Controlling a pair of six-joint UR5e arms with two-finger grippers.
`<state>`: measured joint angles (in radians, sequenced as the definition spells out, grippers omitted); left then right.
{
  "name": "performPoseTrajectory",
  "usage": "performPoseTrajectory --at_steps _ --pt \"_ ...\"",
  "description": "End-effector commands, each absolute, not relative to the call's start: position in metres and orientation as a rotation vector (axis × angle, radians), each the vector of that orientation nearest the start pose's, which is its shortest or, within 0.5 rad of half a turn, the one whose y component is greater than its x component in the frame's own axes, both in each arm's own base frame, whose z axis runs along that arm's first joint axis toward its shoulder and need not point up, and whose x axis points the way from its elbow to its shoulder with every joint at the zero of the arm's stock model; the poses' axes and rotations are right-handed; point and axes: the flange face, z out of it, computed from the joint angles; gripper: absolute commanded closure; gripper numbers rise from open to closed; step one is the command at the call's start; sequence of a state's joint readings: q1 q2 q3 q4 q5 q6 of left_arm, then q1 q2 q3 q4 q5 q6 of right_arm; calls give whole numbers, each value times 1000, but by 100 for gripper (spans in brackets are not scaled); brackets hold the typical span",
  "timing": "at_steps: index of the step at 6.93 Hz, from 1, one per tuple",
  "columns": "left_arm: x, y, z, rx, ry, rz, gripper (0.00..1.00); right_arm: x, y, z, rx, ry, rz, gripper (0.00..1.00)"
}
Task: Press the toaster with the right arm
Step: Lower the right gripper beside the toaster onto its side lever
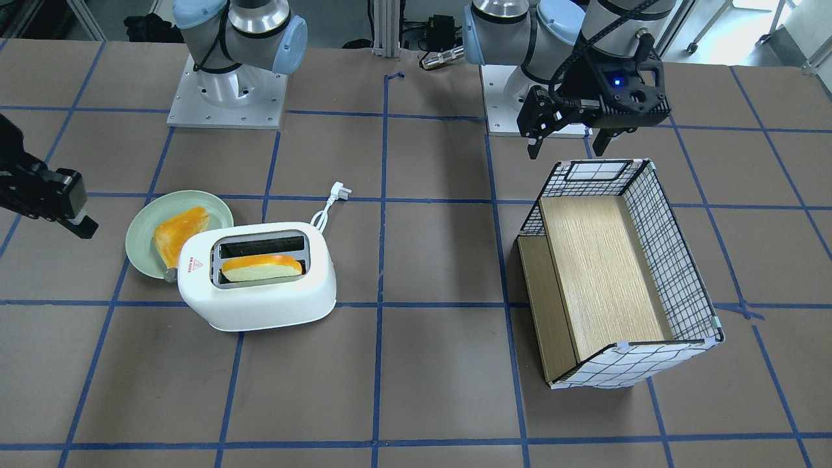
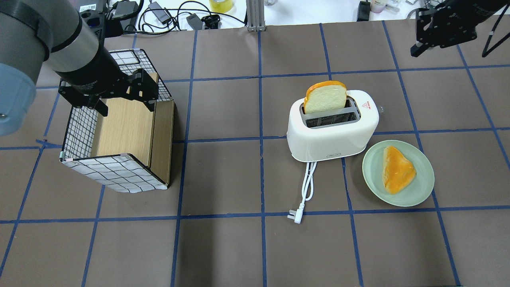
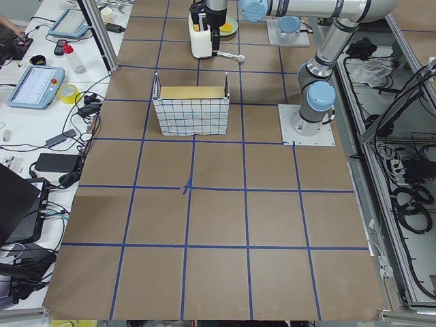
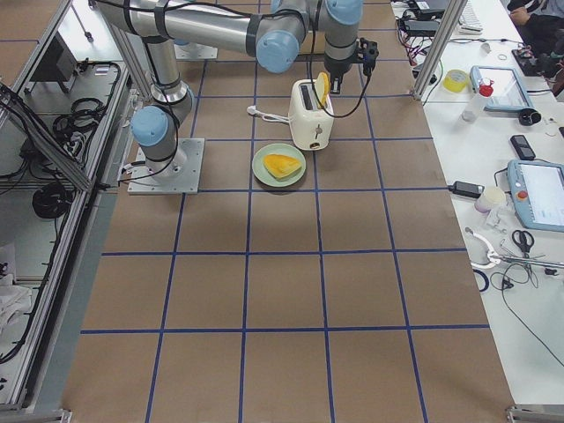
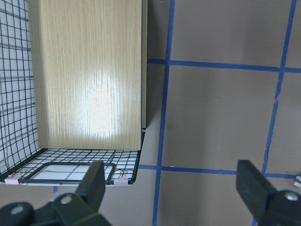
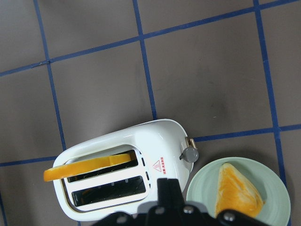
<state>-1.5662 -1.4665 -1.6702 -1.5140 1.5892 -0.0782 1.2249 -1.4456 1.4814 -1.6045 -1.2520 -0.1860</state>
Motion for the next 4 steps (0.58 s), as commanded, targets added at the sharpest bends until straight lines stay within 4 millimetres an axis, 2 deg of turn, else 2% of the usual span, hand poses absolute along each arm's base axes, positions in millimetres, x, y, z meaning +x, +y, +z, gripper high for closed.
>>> performPoseTrajectory --at_steps 1,2,4 --pt "-129 -454 494 -130 3121 -97 0 -65 -564 427 200 2730 -71 100" --pt "-129 -454 494 -130 3121 -97 0 -69 -560 402 112 2690 -54 100" --pt "-130 -454 494 -130 3123 -97 0 -70 -563 372 105 2671 -16 100"
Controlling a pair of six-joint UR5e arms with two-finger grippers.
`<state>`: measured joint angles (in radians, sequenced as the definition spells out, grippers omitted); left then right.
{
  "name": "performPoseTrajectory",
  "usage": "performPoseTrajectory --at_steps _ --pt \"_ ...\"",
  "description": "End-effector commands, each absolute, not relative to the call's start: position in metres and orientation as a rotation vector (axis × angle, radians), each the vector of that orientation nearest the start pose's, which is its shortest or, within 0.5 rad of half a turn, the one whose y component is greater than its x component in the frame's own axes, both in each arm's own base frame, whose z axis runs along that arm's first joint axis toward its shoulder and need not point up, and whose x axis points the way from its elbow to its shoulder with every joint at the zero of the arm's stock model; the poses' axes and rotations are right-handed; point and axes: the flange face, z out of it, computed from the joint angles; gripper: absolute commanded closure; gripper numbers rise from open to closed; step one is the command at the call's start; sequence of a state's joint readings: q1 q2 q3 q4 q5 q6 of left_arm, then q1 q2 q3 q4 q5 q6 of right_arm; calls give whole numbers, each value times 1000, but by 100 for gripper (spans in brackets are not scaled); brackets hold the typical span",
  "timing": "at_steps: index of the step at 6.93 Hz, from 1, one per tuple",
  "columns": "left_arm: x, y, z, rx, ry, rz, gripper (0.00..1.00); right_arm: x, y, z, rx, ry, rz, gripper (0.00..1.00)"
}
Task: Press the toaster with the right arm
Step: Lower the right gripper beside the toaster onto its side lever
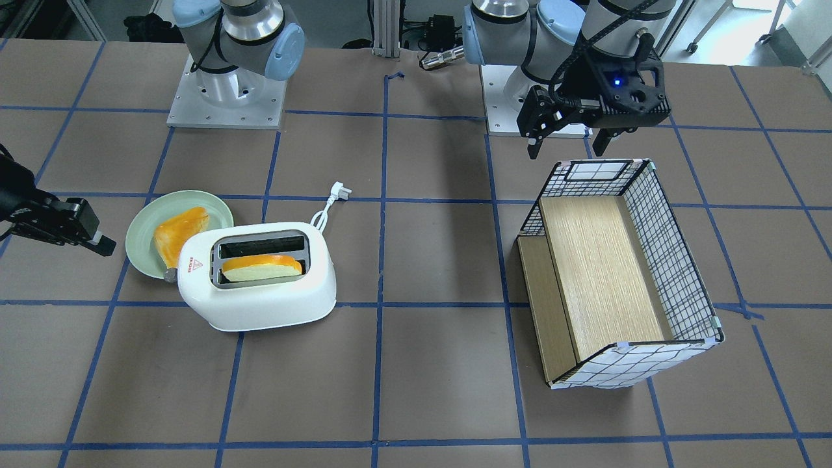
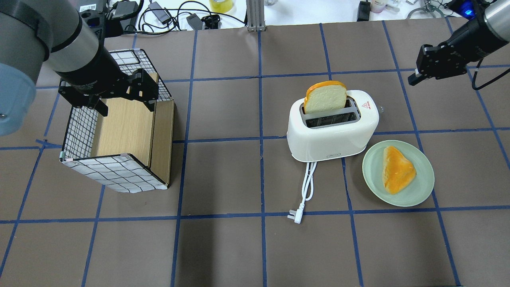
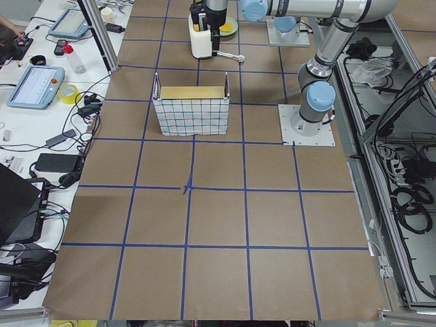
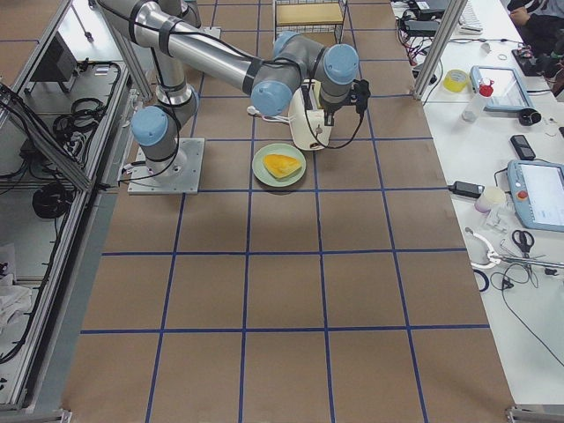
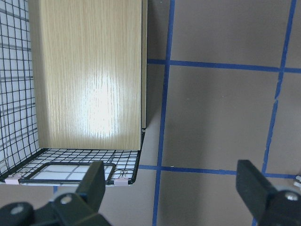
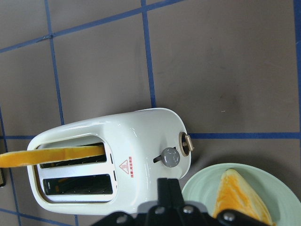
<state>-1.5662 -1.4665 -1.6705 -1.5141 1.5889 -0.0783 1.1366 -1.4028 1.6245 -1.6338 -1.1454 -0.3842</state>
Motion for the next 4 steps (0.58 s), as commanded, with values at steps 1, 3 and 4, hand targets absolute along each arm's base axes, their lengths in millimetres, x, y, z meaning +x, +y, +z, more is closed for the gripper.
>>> performPoseTrajectory --at_steps 1,3,4 --pt "-129 -454 494 -130 3121 -97 0 -69 -569 360 123 2633 -4 100" --pt "-129 -454 494 -130 3121 -97 0 -72 -574 340 125 2616 39 100" --pt "-130 -454 494 -130 3123 -97 0 -70 -571 330 123 2606 62 100"
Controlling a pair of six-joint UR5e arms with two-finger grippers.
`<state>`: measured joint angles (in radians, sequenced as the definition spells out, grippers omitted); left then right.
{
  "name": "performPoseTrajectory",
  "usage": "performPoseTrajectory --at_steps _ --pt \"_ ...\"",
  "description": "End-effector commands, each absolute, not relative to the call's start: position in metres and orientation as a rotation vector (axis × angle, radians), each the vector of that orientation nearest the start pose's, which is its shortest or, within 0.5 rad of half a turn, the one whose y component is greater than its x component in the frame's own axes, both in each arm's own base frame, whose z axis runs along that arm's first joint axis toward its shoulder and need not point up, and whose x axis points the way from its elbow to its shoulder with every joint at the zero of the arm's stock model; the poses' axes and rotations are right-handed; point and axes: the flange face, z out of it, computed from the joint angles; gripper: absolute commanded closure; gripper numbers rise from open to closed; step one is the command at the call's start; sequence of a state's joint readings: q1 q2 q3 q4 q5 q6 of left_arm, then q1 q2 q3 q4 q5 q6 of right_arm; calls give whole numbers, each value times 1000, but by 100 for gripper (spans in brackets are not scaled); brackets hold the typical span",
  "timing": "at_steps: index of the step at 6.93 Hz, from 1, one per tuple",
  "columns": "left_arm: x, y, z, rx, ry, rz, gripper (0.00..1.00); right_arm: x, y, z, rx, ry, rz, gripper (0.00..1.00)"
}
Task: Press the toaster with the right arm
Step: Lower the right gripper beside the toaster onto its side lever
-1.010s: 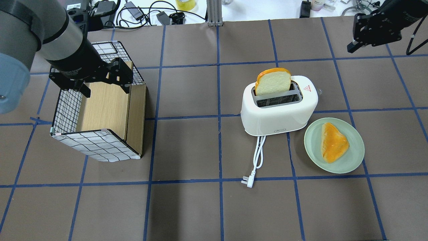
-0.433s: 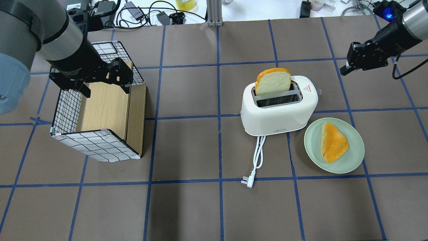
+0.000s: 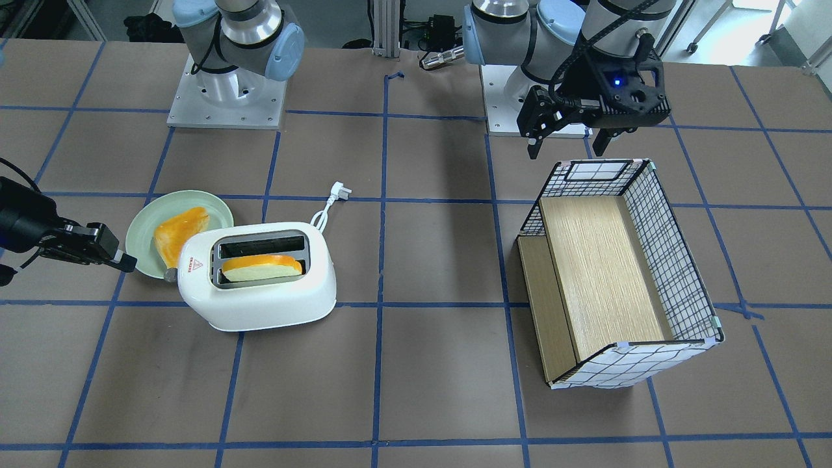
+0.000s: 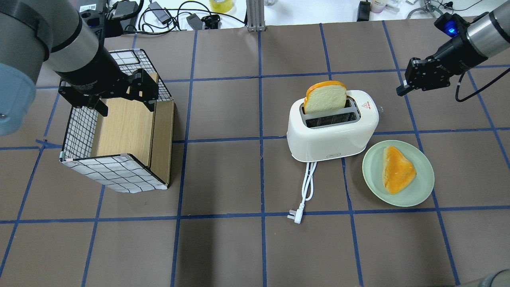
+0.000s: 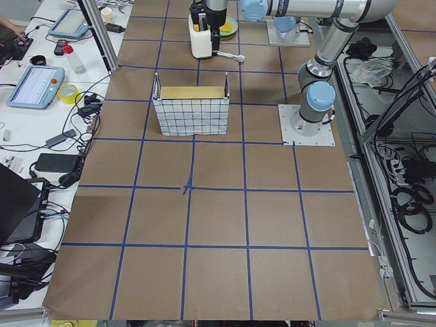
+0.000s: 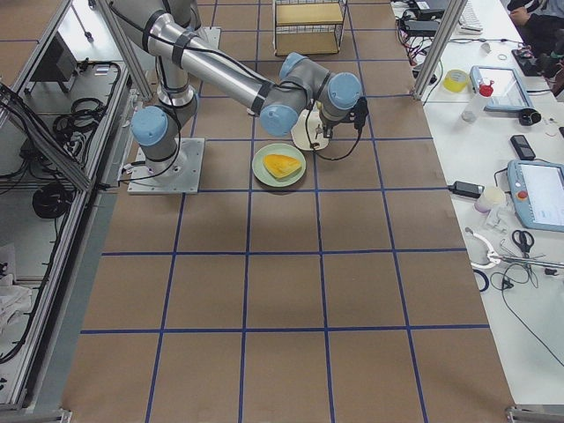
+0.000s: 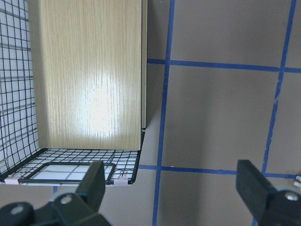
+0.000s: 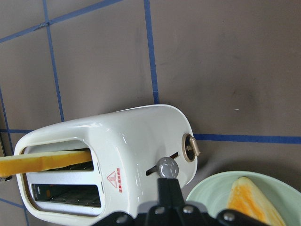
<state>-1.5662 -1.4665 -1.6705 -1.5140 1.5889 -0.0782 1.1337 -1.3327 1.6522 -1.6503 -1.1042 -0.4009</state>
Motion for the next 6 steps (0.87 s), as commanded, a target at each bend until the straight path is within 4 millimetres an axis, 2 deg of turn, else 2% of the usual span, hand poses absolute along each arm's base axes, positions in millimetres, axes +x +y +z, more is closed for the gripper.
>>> performPoseTrajectory --at_steps 1,3,6 --pt "-130 -454 494 -130 3123 -97 0 -67 -568 324 74 2600 64 100" --pt "-129 -454 494 -130 3121 -97 0 -64 -566 315 -37 2575 56 100" --pt "-130 -454 494 -130 3123 -97 0 -61 -565 308 -23 2539 52 100"
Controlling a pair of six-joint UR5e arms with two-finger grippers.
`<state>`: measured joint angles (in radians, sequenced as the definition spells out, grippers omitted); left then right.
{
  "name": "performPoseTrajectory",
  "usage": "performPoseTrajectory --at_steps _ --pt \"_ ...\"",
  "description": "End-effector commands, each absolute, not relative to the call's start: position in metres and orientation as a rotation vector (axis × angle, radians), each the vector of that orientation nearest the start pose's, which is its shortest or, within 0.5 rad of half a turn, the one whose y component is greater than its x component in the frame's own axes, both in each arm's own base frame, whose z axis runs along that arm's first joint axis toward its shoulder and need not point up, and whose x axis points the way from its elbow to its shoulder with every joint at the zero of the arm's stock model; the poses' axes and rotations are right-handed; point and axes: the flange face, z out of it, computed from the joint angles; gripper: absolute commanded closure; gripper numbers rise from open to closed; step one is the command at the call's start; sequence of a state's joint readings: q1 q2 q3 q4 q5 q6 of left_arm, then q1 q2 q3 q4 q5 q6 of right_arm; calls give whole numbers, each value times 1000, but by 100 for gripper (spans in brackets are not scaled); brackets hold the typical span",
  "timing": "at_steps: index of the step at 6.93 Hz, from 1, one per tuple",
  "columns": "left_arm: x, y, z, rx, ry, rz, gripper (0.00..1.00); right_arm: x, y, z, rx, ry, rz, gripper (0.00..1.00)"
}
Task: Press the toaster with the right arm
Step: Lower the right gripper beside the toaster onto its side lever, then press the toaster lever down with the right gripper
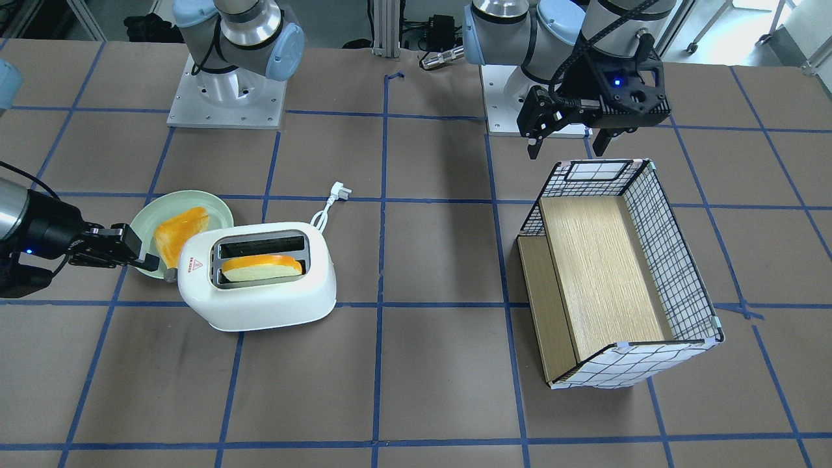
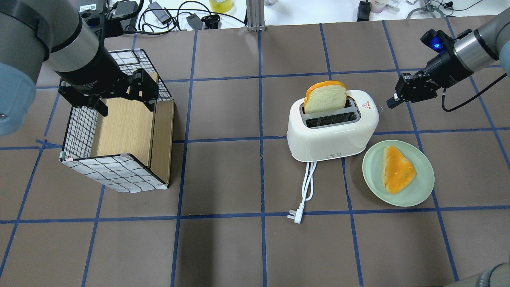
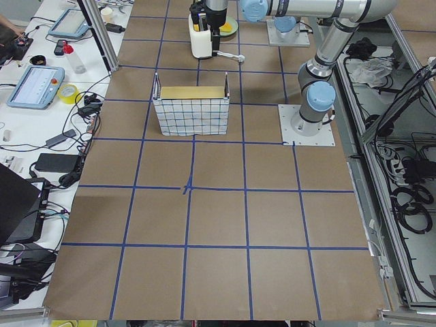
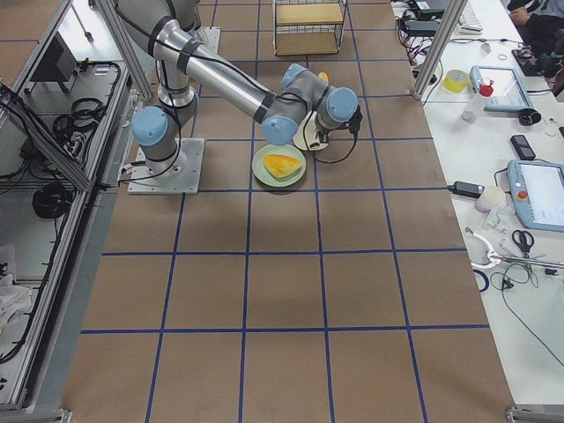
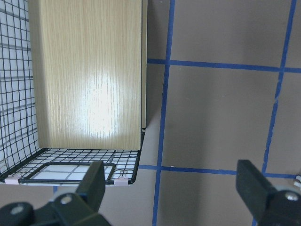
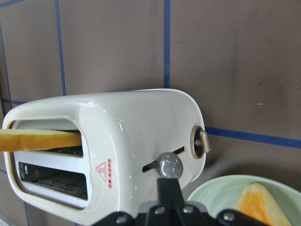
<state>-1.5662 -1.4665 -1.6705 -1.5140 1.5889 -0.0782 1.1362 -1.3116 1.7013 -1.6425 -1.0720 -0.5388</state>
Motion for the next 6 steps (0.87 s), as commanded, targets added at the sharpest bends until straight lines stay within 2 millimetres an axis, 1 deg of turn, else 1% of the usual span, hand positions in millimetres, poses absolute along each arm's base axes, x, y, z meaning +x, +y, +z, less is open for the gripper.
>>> performPoseTrajectory --at_steps 1,3,6 --pt "-130 -454 494 -130 3123 -97 0 -57 -567 306 -29 2524 48 100" --pt "-129 -454 494 -130 3121 -97 0 -54 -564 298 -32 2517 60 100" --pt "-129 -454 494 -130 3121 -97 0 -54 -564 294 -35 2513 67 100"
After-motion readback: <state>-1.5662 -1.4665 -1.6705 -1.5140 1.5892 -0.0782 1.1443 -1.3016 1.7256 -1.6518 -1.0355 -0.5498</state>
